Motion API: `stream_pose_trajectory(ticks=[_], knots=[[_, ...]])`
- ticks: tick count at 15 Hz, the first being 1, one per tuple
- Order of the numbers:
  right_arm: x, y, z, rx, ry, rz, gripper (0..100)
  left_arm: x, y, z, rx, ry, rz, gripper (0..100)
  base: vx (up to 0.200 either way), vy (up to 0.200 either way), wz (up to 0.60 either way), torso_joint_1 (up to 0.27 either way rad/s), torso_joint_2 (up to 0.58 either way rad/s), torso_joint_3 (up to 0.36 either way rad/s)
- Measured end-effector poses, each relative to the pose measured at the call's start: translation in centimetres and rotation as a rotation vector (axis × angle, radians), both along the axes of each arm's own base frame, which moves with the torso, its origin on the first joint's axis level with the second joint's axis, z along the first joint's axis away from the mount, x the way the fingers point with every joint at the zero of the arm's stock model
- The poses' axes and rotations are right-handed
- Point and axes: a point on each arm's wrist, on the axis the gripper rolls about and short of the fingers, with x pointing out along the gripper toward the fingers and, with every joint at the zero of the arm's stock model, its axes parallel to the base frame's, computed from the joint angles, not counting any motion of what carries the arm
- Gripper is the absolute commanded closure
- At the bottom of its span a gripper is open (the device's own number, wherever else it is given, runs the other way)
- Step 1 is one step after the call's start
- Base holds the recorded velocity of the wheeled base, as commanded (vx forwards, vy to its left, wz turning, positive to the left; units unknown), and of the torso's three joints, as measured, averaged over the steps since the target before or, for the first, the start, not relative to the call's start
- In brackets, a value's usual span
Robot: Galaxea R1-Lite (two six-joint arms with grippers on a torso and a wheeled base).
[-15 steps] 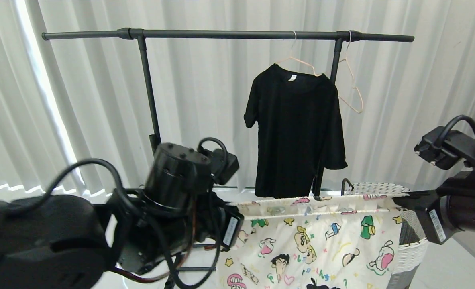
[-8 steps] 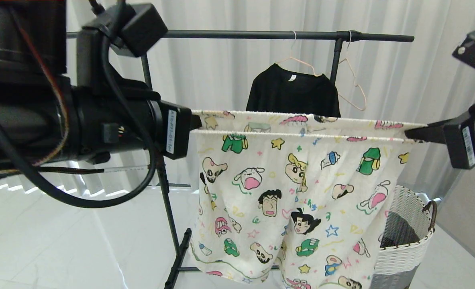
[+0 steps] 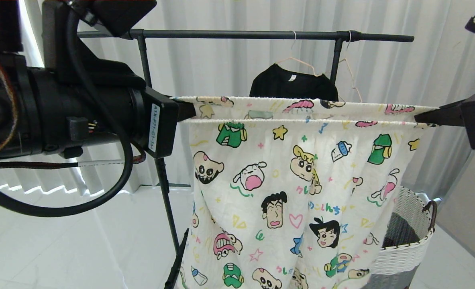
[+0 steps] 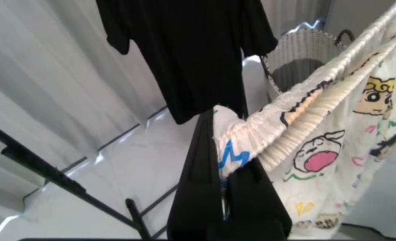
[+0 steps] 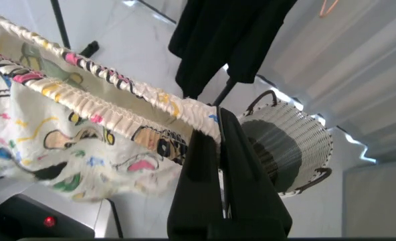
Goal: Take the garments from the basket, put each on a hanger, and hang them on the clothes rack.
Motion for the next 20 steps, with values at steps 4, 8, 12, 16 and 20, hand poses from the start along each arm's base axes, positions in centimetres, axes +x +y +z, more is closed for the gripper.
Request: stream_pose_trajectory(ticks=[4,8,12,16,20], knots=[[-0.8,-0.6,-0.1,-0.004,0.008,0.000,100,-0.2,-0.2,0.3,-0.001,-0.011,-0.021,100,0.000,0.000,0.00,0.000,0.00,0.000],[-5.6,-3.0,-1.9,-0.046,0.084,0.087,100,1.1,-2.0,1.6,-0.021,-0.046,-0.043,100,0.000,0.000,0.00,0.000,0.00,0.000],[-10.2,-4.5,-3.5,-0.092,0.116,0.317,100,3.7,-5.4,3.2,-0.057,-0.085,-0.083,100,0.000,0.000,0.00,0.000,0.00,0.000],[-10.0,-3.5,-3.3,-0.069,0.085,0.377,100,4.6,-8.0,1.8,-0.029,-0.049,-0.122,100,0.000,0.000,0.00,0.000,0.00,0.000],[-8.5,-2.6,-2.8,-0.025,0.050,0.306,100,3.5,-6.9,1.2,0.011,-0.001,-0.123,100,0.000,0.000,0.00,0.000,0.00,0.000]])
